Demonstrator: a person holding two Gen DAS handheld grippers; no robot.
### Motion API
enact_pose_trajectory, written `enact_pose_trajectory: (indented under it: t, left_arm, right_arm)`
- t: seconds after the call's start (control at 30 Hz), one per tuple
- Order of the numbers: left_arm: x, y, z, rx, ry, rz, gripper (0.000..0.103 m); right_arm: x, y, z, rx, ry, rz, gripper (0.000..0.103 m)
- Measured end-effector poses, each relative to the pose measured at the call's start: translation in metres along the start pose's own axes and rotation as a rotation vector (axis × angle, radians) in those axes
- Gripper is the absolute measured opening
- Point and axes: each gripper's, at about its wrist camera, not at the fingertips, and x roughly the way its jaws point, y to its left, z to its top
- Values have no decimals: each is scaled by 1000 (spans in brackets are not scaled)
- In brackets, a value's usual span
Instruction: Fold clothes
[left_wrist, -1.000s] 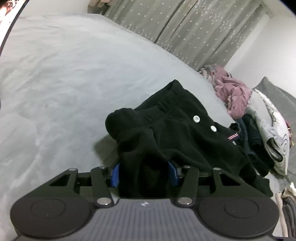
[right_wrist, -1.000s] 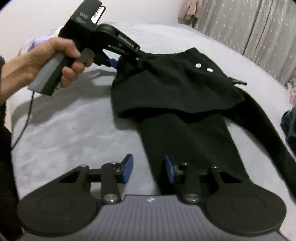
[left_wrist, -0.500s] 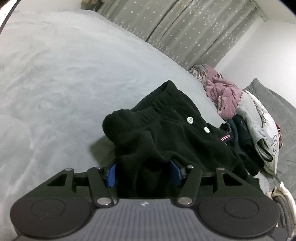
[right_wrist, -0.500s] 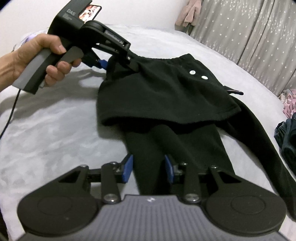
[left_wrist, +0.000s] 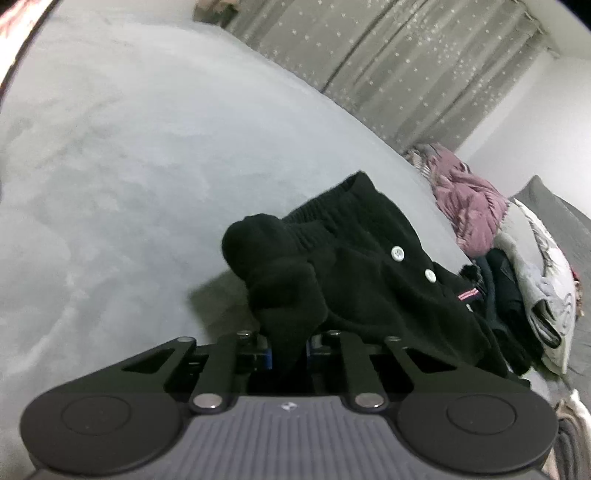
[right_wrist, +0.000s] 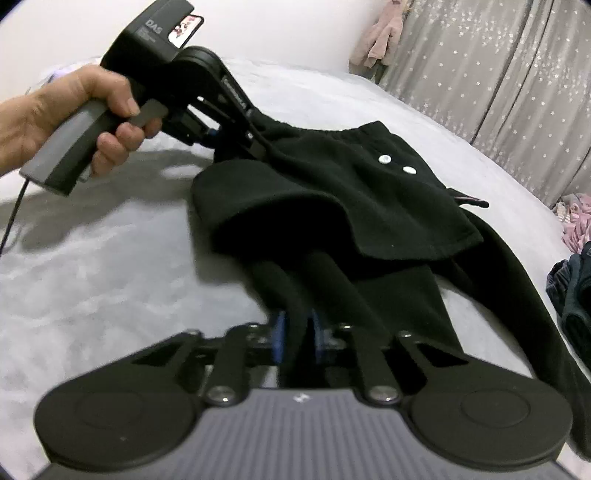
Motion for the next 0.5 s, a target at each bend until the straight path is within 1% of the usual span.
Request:
enact_pose_trajectory:
  t: [0.07, 0.23, 0.4, 0.5]
  left_arm:
    - [-11, -5, 1, 15, -16, 23, 13]
    - [-32, -8, 2, 32, -11, 80, 13]
    - [-61, -2, -1, 43, -12, 156, 13]
    - [-79, 3, -4, 41, -16, 184, 12]
  right_arm:
    - [-7, 0, 3, 14, -8, 25, 7]
    - [-26, -1, 8, 46, -34, 86, 7]
    - [-43, 2, 13, 61, -56, 162, 6]
    - [-49, 9, 15, 53, -61, 199, 6]
